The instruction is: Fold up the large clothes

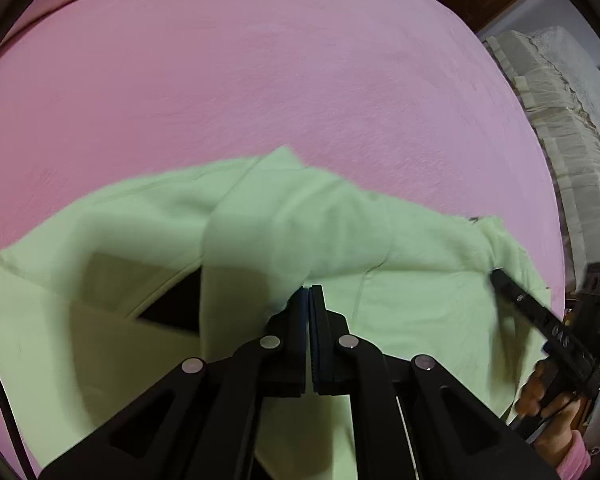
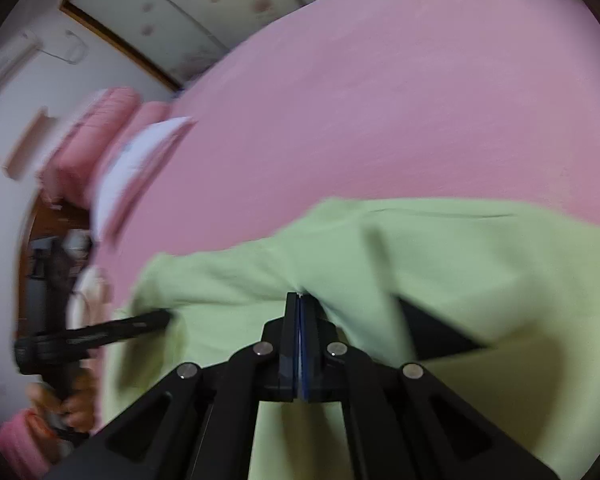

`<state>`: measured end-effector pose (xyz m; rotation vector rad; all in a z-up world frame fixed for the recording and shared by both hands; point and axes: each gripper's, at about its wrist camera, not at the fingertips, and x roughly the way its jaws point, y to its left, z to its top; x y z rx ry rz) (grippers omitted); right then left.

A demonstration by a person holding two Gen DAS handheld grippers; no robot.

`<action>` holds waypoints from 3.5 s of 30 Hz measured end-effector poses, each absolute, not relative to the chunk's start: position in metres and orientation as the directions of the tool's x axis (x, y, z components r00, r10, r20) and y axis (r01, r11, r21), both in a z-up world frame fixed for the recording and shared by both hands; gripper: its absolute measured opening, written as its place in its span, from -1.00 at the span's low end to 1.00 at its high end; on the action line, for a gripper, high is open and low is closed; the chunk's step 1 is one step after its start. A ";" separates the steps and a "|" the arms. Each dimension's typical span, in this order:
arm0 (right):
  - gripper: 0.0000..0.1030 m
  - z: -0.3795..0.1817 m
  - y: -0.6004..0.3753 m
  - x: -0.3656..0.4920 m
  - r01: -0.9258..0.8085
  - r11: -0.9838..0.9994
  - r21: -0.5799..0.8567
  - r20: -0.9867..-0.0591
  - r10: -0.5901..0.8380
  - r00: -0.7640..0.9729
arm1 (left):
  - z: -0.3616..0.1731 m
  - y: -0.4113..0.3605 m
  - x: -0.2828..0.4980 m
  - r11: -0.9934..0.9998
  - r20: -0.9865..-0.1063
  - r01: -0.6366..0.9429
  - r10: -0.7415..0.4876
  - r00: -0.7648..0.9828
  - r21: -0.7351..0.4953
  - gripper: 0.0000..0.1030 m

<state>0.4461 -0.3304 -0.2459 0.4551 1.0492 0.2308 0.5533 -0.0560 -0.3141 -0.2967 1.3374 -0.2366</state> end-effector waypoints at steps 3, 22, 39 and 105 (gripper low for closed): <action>-0.96 -0.234 -0.359 0.420 0.249 0.916 0.316 -0.852 0.158 0.499 | -0.316 -0.050 0.539 0.936 -0.916 -0.043 -0.332 0.224 -0.350 -0.96; -0.24 -0.210 -0.242 0.254 0.194 0.965 0.178 -0.910 0.087 0.406 | -0.263 -0.089 0.327 0.977 -0.954 0.207 -0.105 0.281 -0.047 0.23; 0.30 -0.152 -0.196 0.073 0.121 0.977 0.177 -0.921 0.121 0.370 | -0.210 -0.113 0.140 0.998 -0.968 0.058 -0.020 0.251 -0.006 0.55; -0.31 -0.251 -0.391 -0.107 0.665 0.370 0.649 -0.736 0.085 0.672 | -0.336 0.088 -0.018 0.721 -0.859 -0.541 -0.149 0.490 -0.433 0.55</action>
